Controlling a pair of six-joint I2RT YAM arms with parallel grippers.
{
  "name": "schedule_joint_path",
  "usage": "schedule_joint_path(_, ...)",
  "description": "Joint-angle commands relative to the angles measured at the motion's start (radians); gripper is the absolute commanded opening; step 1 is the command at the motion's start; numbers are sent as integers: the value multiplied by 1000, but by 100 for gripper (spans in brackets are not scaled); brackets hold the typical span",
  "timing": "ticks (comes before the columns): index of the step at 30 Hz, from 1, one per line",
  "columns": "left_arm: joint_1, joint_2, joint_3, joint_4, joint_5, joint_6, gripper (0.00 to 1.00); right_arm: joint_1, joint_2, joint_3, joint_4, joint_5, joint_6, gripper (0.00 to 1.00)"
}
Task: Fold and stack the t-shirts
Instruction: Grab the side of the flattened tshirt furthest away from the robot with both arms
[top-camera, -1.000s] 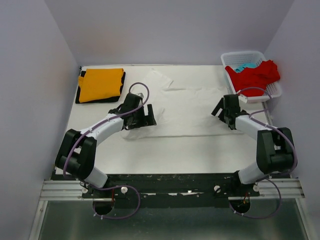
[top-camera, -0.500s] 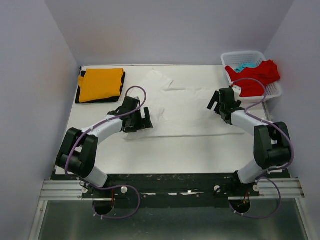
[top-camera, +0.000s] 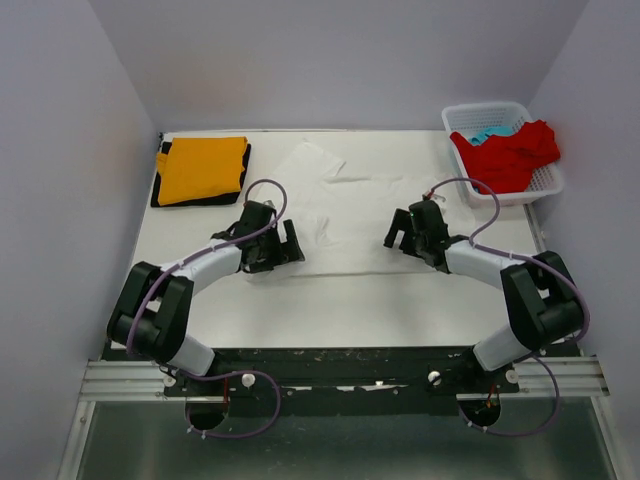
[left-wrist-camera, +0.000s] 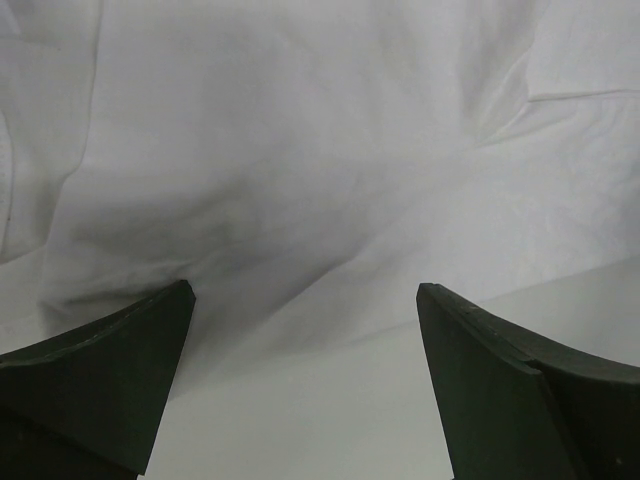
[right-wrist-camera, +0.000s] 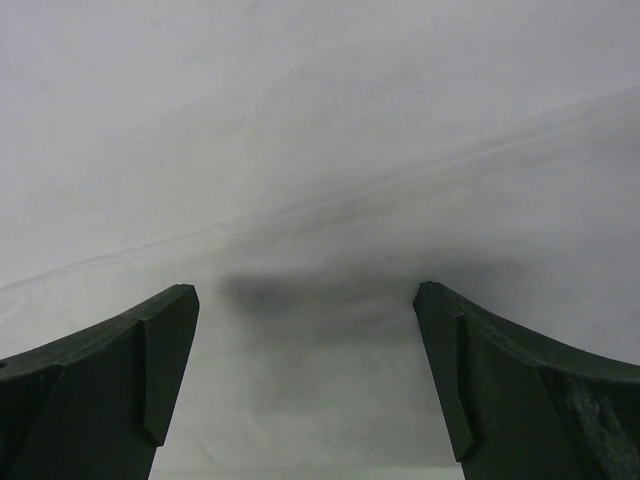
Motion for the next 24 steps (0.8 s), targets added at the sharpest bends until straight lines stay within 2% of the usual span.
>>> schedule_joint_path(1,-2,-62,-118,-30,45,-57,99,-3,12,-65,-109,-44,96,100)
schedule_joint_path(5,-32,-139,-182,-50,23,-100,99,7,-47,-129,-190,-67,132,100)
schedule_joint_path(11,-119,-269,-297,-69,-13,-169,99,8,-235,-243,-320,6,215,100)
schedule_joint_path(16,-285,-344,-339,-67,-50,-263,99,9,-329,-295,-425,62,358,100)
schedule_joint_path(24,-437,-484,-426,-37,-74,-412,99,-2,-408,-302,-532,215,542,100)
